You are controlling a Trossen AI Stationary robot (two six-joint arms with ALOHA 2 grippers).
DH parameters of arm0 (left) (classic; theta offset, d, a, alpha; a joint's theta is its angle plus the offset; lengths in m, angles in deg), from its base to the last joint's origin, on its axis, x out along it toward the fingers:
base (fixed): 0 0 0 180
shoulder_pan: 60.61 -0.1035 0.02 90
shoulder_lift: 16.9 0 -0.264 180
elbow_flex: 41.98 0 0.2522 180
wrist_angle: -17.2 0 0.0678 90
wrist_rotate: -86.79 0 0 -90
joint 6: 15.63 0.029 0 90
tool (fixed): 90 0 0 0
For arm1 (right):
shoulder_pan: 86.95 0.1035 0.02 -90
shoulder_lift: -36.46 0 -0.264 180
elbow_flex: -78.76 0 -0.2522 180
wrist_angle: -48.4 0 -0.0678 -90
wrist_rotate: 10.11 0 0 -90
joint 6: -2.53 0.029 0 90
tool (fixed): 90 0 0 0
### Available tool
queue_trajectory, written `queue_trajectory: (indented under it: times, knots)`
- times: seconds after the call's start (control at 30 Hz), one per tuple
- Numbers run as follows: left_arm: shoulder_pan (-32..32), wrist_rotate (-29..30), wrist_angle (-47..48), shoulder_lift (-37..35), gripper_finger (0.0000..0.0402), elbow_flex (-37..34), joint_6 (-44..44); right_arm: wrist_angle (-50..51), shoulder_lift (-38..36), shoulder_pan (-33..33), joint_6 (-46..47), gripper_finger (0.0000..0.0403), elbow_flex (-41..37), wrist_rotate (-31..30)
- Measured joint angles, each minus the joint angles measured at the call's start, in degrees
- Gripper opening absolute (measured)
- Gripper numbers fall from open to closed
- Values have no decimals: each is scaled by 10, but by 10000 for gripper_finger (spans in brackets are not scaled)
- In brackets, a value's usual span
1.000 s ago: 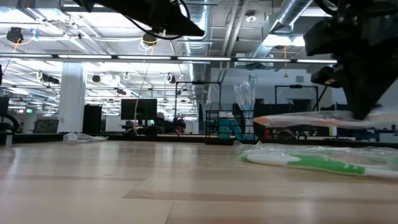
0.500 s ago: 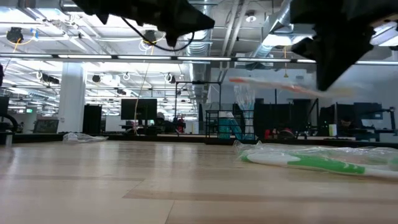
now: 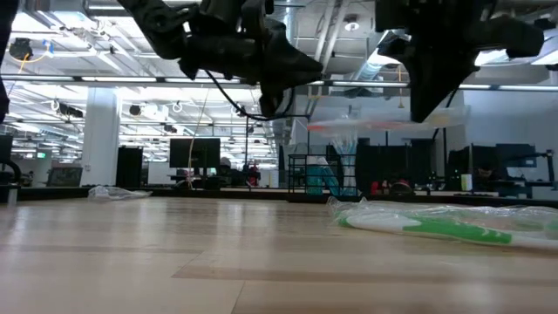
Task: Pick & Place toothbrushing station
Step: Put the orange toothbrush into the mesh organizer
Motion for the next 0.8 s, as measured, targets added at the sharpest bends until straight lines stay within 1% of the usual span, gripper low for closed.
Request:
queue_trajectory:
  times: [0.07, 0.13, 0.2, 0.33, 0.43, 0.6, 0.8]
  knots:
    - [-12, -35, 4, 2, 70, 1, -24, 8, 20, 0, -11, 0, 22, -5]
    - [-18, -55, 0, 6, 85, 1, -41, 28, 33, 0, -19, 0, 41, -9]
    - [-21, -84, 5, 7, 99, -2, -61, 21, 43, 0, -35, 0, 62, -18]
    - [-9, -112, 6, 17, 132, -3, -87, 39, 63, -2, -49, 0, 103, -51]
    - [4, -114, 3, 22, 157, -3, -87, 50, 68, -4, -53, 0, 123, -66]
    - [22, -99, -5, 22, 196, -3, -87, 11, 67, -6, -79, 0, 126, -84]
    - [25, -88, -5, 22, 224, -3, -87, -6, 67, -6, -95, 0, 125, -93]
